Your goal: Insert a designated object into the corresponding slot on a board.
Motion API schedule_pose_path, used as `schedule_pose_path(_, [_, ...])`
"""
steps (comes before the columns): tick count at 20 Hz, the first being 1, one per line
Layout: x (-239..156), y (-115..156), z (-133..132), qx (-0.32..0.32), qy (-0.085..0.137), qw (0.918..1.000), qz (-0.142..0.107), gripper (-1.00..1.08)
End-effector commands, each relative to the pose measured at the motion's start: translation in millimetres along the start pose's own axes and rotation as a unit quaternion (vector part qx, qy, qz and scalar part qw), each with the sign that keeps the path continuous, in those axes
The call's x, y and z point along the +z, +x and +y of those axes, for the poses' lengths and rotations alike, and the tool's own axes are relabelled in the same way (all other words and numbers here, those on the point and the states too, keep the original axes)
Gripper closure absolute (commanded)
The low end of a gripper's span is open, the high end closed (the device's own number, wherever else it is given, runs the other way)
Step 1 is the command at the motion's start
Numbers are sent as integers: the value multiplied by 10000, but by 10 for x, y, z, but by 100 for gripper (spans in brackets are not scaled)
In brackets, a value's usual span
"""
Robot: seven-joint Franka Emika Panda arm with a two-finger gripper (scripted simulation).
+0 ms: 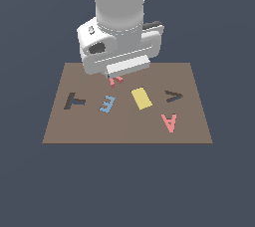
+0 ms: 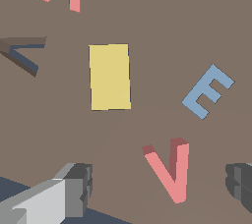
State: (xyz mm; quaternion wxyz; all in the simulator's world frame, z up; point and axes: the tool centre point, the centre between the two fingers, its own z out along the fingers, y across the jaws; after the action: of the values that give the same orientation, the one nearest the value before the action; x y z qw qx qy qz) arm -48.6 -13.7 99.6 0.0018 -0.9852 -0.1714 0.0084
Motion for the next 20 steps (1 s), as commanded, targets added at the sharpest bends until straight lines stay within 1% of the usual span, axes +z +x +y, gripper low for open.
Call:
schedule_pose_path(1, [109,-85,48,-291,-9,9996,17,-92])
schedule_pose_path(10, [390,-270,201,-1022,-31,9947,61,-92])
schedule_pose_path(15, [471,-313,255,-1228,-38,9924,73,-92])
schedule_pose_path(20, [499,-324,275,-1295,-41,9915,76,-92])
